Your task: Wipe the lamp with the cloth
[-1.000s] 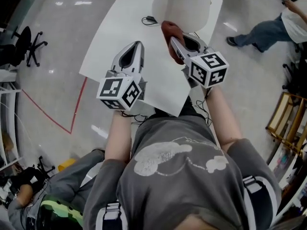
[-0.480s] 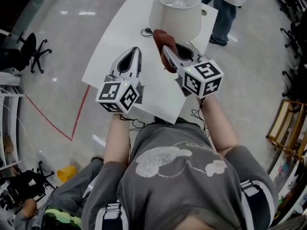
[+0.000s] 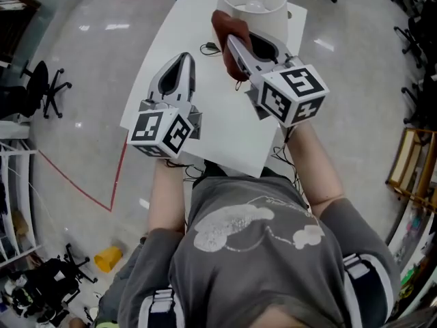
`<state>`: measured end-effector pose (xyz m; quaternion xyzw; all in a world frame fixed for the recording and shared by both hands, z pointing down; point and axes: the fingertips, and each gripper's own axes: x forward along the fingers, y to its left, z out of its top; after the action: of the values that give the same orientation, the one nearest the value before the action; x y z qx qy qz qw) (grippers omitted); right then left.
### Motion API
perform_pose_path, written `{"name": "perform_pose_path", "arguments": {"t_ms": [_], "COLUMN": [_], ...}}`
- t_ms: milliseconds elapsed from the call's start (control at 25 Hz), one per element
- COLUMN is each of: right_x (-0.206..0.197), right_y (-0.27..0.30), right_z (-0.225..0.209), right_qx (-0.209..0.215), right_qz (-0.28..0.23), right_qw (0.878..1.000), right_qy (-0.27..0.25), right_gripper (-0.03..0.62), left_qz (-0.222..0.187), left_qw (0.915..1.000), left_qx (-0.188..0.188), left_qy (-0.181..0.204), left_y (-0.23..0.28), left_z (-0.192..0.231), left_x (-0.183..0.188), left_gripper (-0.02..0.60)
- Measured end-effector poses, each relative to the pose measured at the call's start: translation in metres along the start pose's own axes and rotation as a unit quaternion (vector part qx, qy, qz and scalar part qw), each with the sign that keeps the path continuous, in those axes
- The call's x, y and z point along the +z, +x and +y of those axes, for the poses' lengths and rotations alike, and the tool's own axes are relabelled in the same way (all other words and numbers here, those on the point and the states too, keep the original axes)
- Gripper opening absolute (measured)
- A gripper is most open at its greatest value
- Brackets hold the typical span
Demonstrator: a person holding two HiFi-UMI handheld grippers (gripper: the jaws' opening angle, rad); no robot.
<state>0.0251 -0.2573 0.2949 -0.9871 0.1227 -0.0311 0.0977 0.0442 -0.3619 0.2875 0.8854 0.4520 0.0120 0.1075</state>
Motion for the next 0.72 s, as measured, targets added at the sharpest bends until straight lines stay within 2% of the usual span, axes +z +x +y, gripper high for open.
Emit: {"name": "perform_pose_path", "arguments": {"t_ms": [200, 720], "right_x": [-0.007, -0.08], "right_y": [0.01, 0.029], "right_z": [-0.01, -0.012], "right_qx": [-0.061, -0.138], "right_qz": [0.0, 0.045], "right_qw": [0.998, 0.989], "right_qy": [0.007, 0.029], "right_gripper": [0.086, 0.086], "left_qz": [0.022, 0.068], "left_qw": [0.9989, 0.9924], "left_qx": [-0.04, -0.097], "left_qy": [-0.008, -0.033], "left_y": [0.012, 0.022], "left_z": [0.02, 0.054], "left_x": [-0.01, -0.044], "left_gripper": [0.008, 0.008]}}
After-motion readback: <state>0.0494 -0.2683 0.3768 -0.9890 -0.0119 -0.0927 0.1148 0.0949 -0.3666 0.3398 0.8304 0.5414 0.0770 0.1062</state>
